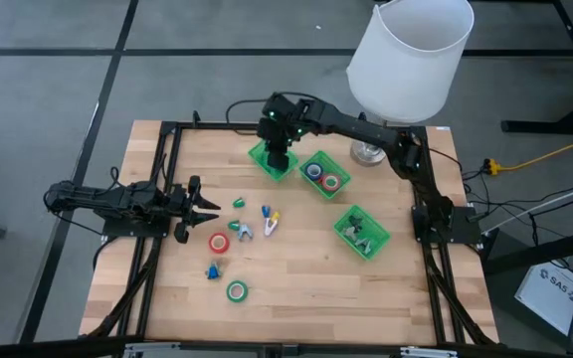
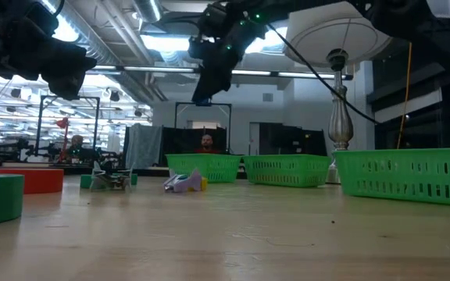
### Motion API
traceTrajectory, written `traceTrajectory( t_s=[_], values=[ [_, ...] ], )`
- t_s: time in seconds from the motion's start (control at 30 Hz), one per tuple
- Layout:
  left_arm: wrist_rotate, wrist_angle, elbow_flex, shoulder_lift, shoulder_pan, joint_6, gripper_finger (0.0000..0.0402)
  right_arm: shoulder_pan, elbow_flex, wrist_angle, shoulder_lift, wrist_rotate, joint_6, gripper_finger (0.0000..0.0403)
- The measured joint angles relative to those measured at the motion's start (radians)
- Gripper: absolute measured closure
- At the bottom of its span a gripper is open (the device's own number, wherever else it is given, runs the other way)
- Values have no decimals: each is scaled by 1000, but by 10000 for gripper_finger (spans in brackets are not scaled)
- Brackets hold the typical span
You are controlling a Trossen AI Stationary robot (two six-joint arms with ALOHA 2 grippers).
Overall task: Pick and place Stapler, Stapler remover, tape
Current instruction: Put the middle blue stapler into the top basket
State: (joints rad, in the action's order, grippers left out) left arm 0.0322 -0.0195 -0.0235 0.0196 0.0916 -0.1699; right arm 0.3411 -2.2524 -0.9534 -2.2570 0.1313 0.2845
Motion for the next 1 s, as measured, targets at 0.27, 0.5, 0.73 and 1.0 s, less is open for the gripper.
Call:
traceTrajectory(
  t_s=[0.27,0.5,0.73,1.0],
  values=[
    [0,0,0,0,0,0,295,24,0,7,0,4,65,320],
    [0,0,0,0,0,0,295,23,0,10,-5,54,98,320],
    [0,0,0,0,0,0,295,28,1,-13,-31,78,102,320],
    [0,0,0,0,0,0,295,29,1,-22,-64,101,103,320]
  ],
)
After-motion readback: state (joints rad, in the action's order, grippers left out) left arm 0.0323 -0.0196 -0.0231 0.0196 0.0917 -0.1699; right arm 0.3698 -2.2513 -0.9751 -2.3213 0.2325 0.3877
